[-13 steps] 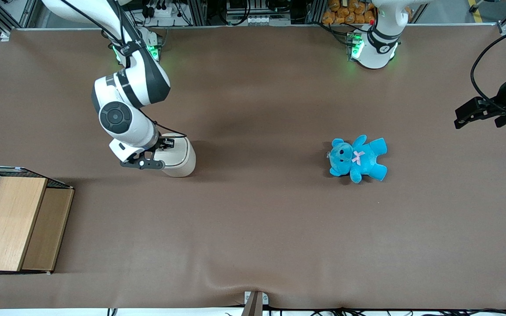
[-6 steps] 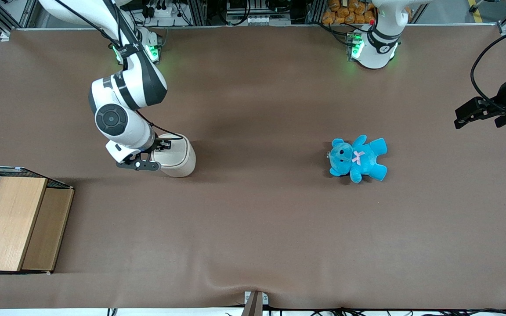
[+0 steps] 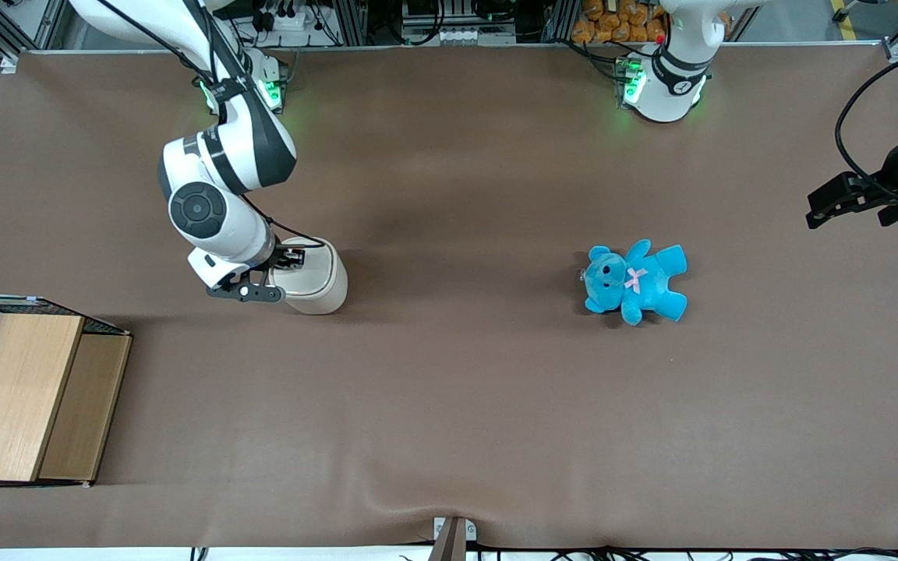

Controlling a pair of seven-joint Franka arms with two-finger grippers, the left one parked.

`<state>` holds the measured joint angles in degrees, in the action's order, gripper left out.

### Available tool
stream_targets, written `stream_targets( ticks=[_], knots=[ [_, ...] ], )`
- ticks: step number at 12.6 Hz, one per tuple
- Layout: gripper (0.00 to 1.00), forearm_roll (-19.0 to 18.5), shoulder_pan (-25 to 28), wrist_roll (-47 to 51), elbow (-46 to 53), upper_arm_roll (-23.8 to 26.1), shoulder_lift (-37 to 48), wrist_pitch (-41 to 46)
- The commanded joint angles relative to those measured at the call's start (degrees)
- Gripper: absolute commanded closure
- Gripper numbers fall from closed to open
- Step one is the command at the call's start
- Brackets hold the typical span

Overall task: Open trash can with right arm
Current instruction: 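Press the right gripper onto the lid edge and tip the lid open, then withdraw the right gripper away from the opened trash can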

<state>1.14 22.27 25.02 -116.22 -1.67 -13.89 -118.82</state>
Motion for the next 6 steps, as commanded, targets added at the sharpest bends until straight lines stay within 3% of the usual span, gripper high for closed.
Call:
stream_targets(
  ticks=[1, 6],
  knots=[
    [0.00, 0.3, -0.5, 1.4, 8.0, 0.4, 0.5, 10.1],
    [0.00, 0.2, -1.9, 1.1, 22.1, 0.0, 3.3, 23.8]
  ],
)
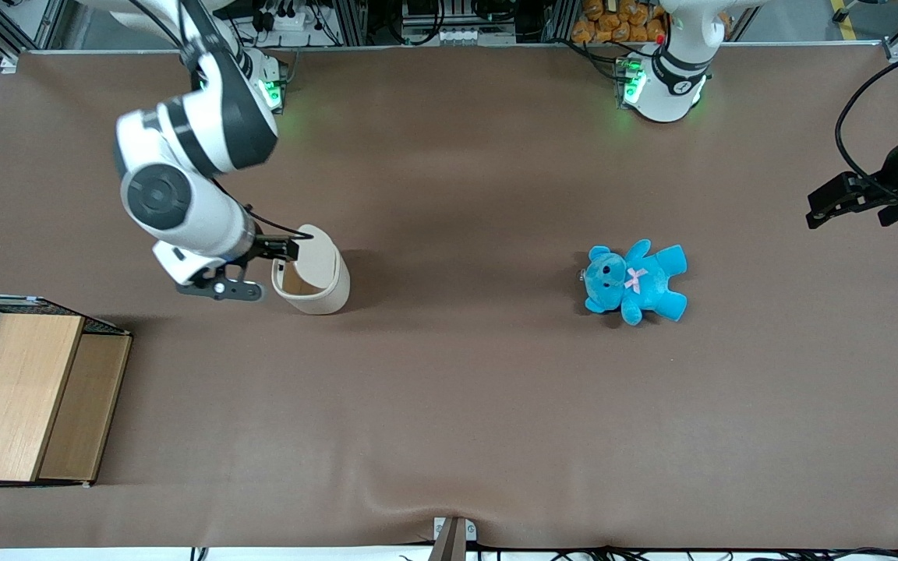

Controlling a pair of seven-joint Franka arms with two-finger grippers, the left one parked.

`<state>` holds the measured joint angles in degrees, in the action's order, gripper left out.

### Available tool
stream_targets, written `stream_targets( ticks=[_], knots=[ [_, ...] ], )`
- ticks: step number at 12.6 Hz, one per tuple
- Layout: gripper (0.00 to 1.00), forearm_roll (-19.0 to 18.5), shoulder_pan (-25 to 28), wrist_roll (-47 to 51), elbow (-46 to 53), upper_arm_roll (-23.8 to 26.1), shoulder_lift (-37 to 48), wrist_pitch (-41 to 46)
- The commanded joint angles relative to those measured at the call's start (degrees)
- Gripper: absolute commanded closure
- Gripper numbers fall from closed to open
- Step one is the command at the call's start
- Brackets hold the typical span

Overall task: Open trash can with right arm
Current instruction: 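Withdraw the right gripper away from the opened trash can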

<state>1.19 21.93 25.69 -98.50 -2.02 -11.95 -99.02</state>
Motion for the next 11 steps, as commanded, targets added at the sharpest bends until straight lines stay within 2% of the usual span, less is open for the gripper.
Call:
stream_targets(
  ticks=[1, 5, 11],
  knots=[
    [0.00, 0.1, -2.1, 0.0, 7.2, 0.3, 1.7, 6.6],
    [0.00, -0.5, -4.9, -3.3, 14.8, 0.1, 2.5, 13.8],
    [0.00, 0.2, -14.0, -17.0, 14.9, 0.0, 9.7, 16.5]
  ],
)
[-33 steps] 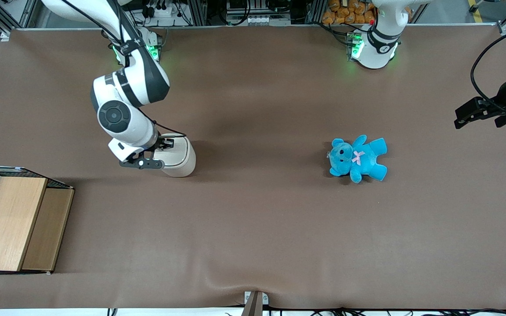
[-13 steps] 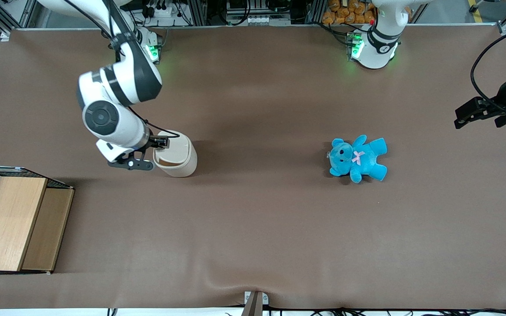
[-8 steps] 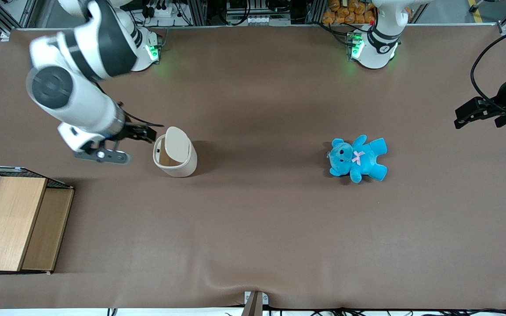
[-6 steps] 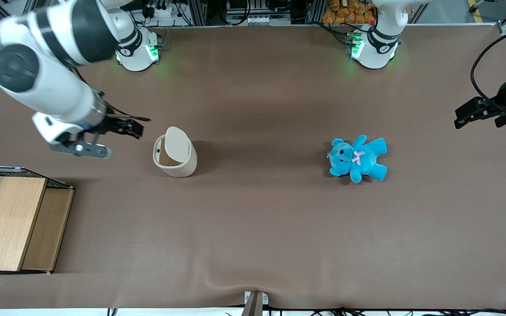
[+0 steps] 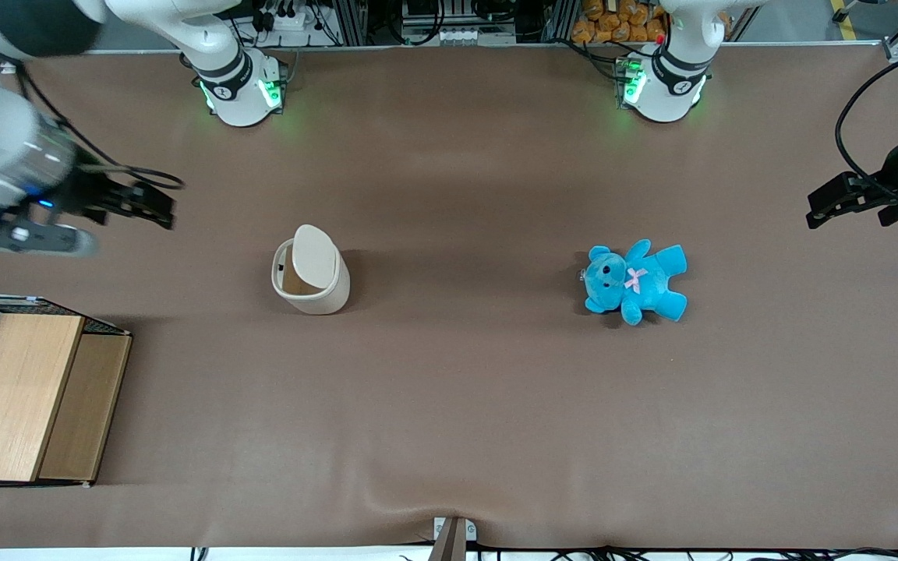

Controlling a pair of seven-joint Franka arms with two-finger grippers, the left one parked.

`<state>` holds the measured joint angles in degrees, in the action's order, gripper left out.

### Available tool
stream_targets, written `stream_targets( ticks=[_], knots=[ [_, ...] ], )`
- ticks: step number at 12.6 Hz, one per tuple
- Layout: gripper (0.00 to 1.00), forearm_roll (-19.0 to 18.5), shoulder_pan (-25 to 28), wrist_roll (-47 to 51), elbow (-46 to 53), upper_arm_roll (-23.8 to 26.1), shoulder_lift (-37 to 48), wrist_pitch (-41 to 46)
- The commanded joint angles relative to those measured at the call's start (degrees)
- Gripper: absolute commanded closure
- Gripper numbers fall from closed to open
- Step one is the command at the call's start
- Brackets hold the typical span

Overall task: Open trash can with right arm
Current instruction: 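Withdraw the right gripper away from the opened trash can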

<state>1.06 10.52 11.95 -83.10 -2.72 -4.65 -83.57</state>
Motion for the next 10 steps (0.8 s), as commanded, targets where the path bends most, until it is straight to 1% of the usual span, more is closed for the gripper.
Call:
stream_targets(
  ticks=[1, 5, 8, 10],
  knots=[
    [0.00, 0.3, -3.7, -6.1, -0.6, 0.7, 3.3, 1.4],
    [0.00, 0.3, -7.4, -12.3, -1.0, 0.7, 6.4, 2.8],
    [0.00, 0.4, -9.3, -14.0, -4.4, 0.7, 9.2, 2.4],
    [0.00, 1.3, -9.7, -14.0, -6.5, 0.6, 11.4, 2.1]
  ],
)
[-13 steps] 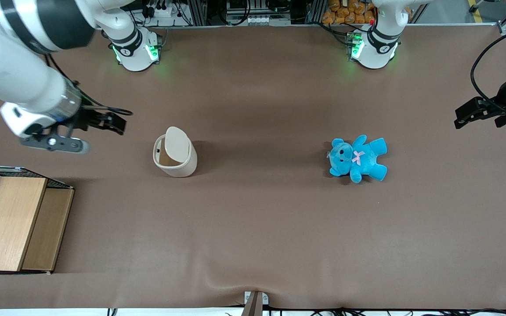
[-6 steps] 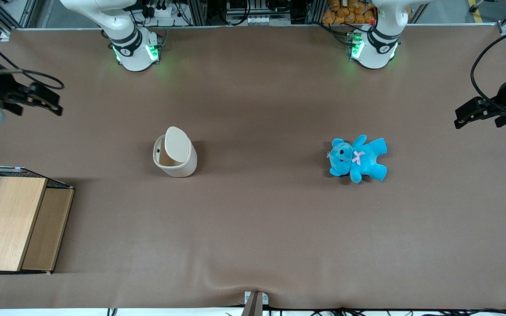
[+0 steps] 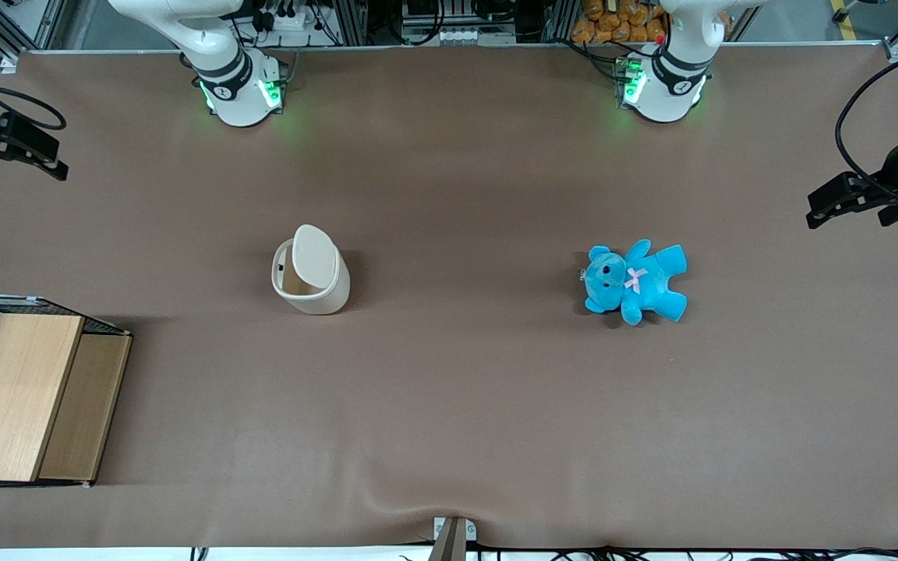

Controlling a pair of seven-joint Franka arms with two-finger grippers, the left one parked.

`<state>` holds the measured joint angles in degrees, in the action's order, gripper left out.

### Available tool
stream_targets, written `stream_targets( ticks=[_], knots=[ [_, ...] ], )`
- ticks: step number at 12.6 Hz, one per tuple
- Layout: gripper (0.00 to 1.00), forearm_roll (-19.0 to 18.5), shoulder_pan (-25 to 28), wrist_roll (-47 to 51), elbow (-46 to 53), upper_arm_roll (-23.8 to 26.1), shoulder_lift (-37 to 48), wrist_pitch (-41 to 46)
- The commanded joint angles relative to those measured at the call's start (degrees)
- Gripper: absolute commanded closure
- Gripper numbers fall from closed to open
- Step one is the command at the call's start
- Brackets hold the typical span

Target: Open trash can with right arm

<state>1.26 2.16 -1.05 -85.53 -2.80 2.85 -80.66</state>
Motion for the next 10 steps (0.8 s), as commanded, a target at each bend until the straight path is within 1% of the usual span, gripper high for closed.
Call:
stream_targets(
  ticks=[1, 6, 10],
  knots=[
    [0.00, 1.1, -1.4, -1.0, -4.1, 0.7, 4.2, -0.4],
    [0.00, 1.1, -1.5, -1.0, -2.8, 0.7, 4.2, 0.0],
    [0.00, 0.3, -1.4, -1.1, -1.1, 0.9, 3.7, 0.0]
  ],
)
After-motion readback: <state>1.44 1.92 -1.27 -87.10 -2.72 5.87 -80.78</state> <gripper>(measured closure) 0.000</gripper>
